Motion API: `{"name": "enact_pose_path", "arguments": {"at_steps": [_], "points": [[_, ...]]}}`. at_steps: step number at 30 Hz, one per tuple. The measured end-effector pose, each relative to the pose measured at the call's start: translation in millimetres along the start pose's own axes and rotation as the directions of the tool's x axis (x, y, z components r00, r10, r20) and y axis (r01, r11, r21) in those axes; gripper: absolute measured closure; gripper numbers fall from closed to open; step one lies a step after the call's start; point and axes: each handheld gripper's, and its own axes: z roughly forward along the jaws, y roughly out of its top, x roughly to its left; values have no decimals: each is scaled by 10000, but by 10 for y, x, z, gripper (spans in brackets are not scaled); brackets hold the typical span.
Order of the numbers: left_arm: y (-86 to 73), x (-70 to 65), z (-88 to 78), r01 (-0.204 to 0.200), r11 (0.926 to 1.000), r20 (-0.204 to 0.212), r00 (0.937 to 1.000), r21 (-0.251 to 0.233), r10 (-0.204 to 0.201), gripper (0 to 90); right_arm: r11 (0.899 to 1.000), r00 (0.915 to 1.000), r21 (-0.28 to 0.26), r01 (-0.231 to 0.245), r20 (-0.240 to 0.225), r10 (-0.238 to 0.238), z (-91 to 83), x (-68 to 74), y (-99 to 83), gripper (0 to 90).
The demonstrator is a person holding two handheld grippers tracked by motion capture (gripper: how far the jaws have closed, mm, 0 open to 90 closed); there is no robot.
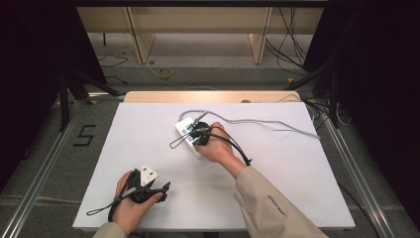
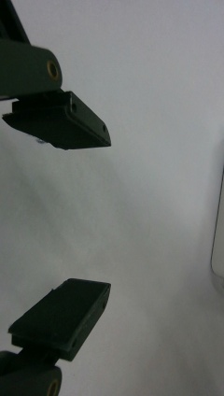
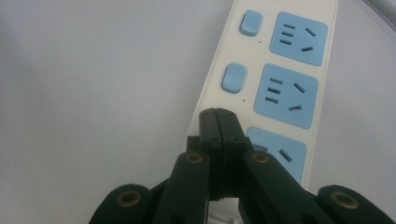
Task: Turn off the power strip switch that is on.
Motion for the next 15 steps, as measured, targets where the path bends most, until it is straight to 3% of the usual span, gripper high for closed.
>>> {"name": "enact_pose_path", "arguments": {"at_steps": [4,5,15], "points": [[0,-2,4,-5,10000,11,10000,14,5,245,9999,10000,-111,-12,-26,12,-3,-4,-10,900],[0,-3,3,-12,10000,15,10000,26,12,245,9994,10000,-343,-77,-52,75,-26,-9,-8,900],[2,-10,5,5,10000,22,10000,10,-5,245,9995,9997,-243,-195,-161,191,-65,-37,-72,900]]}}
